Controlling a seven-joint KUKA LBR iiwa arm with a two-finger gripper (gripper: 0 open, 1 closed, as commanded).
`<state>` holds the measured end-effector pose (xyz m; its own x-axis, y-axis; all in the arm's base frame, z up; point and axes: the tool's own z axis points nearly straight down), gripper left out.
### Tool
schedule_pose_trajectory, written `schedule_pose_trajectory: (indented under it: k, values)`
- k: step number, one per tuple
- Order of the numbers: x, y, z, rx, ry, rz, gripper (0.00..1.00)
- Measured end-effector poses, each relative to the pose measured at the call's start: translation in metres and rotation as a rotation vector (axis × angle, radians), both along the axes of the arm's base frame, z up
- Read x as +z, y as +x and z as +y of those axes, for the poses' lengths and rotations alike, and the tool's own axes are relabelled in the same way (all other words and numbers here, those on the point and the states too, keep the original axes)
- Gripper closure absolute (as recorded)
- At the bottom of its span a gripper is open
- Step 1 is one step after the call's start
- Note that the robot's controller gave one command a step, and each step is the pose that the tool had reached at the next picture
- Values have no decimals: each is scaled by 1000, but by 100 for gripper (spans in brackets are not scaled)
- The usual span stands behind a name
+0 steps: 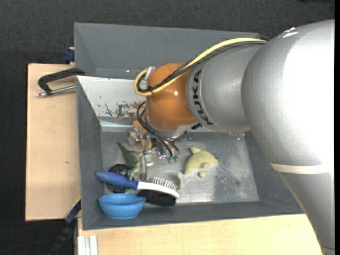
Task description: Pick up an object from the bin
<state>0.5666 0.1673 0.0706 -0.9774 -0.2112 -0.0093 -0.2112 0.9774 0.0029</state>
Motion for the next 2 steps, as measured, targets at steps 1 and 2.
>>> schedule_pose_trajectory:
  k: [1,2]
  values:
    - [2,1,-2,-7,0,0,100]
    - [166,-30,27,44,1,-6,100]
